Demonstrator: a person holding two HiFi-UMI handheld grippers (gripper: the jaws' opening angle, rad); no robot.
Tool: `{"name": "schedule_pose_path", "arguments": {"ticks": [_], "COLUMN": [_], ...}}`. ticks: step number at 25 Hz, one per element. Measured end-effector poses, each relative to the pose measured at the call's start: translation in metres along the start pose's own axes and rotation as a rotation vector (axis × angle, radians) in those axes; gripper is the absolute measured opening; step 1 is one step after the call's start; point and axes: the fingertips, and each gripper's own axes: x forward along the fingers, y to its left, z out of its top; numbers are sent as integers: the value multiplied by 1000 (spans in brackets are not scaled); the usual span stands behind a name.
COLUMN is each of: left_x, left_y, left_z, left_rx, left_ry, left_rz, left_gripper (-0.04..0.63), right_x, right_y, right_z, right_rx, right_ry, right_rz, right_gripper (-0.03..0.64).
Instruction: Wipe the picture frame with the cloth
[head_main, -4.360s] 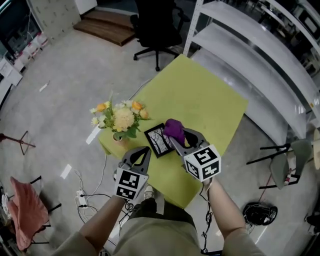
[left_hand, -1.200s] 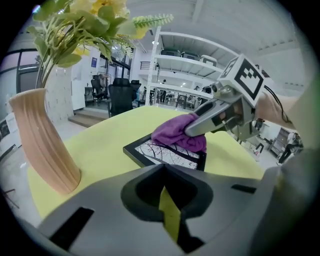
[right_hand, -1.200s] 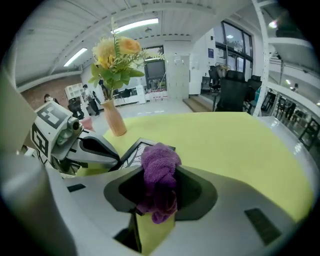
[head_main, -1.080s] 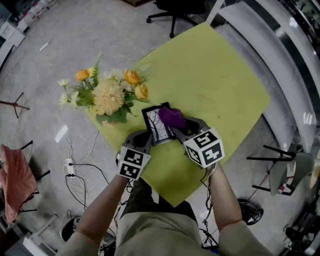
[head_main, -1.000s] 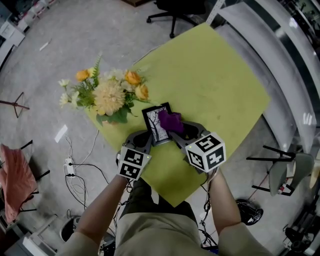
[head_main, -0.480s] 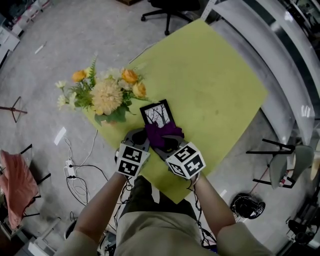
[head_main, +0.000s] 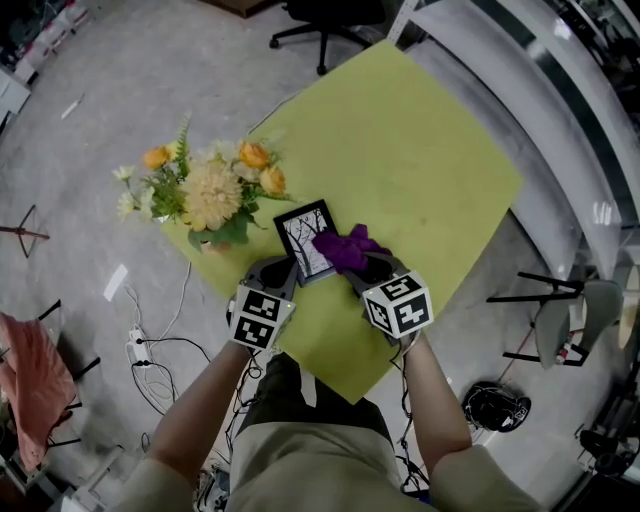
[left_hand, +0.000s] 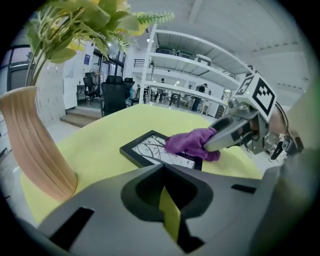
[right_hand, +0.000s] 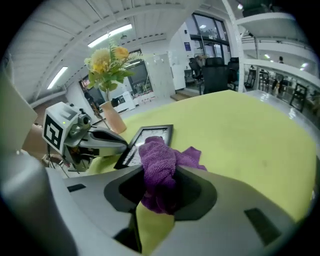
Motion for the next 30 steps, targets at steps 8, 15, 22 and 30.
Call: {"name": "schedule_pose_path", "arguments": {"ticks": [8, 15, 22, 30], "left_x": [-7, -59, -118, -196], "left_y": [4, -2, -17, -38], "left_z": [-7, 24, 90, 166], "left_rx": [-87, -31, 39, 123], "left_ry": [31, -10, -132, -295], "left_rz": [-21, 9, 10, 29], "left_gripper": [8, 8, 8, 8], "right_x": [-66, -135, -197, -269], "right_y": [-41, -19, 15, 69], "right_z": [33, 84, 137, 185], "right_rx": [144, 119, 23, -60], "right_ry": [-188, -334, -459, -617], "right_rz": [-151, -164, -166, -150], "right_gripper": [149, 149, 149, 149]}}
